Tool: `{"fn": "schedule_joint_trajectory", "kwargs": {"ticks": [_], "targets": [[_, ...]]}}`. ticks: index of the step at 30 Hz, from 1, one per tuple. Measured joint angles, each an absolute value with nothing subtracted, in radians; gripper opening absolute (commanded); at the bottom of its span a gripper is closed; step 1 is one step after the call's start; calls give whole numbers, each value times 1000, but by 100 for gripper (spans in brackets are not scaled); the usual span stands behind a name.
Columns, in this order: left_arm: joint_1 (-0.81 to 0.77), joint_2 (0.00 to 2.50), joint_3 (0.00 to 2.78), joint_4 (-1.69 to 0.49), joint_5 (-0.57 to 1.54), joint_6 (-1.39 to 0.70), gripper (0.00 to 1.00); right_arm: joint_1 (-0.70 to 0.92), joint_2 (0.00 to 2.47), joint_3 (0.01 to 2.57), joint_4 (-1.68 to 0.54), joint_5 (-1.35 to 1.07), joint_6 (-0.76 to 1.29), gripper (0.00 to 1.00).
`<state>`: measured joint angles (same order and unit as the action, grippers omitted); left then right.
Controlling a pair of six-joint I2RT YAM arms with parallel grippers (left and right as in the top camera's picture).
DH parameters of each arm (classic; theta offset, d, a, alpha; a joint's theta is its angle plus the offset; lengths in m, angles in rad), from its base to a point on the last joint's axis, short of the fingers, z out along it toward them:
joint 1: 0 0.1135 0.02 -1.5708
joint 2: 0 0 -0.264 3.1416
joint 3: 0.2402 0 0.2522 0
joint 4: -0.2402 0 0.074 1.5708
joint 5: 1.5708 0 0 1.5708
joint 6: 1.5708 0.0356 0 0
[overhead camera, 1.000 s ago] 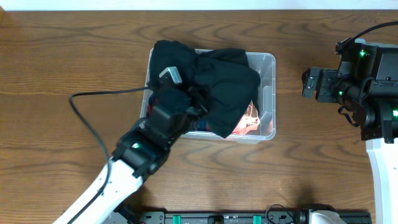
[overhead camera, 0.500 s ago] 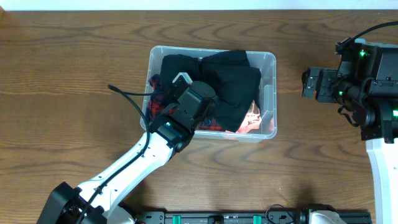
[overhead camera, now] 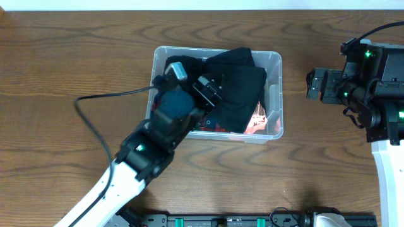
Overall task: Pack container
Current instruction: 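Place the black garment on top in the bin and release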
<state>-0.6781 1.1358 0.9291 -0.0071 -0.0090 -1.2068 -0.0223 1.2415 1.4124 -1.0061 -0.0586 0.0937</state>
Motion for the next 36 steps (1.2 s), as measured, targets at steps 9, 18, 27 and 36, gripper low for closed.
{"fn": "schedule_joint_trajectory", "kwargs": {"ticks": [9,18,27,36], "targets": [[-666,1163,932,-46,-114,-945,20,-22,1242,1412,-1006,-59,94,99],[-551,1518,947,-205,-73,-867,13,-22,1242,1412,-1006,-59,94,99],[-532,1673,1040,-201,43,-846,8,-22,1242,1412,-1006,-59,94,99],[-482,1465,973,-350,66,-701,87,-18,1242,1412,-1005,-69,90,99]]}}
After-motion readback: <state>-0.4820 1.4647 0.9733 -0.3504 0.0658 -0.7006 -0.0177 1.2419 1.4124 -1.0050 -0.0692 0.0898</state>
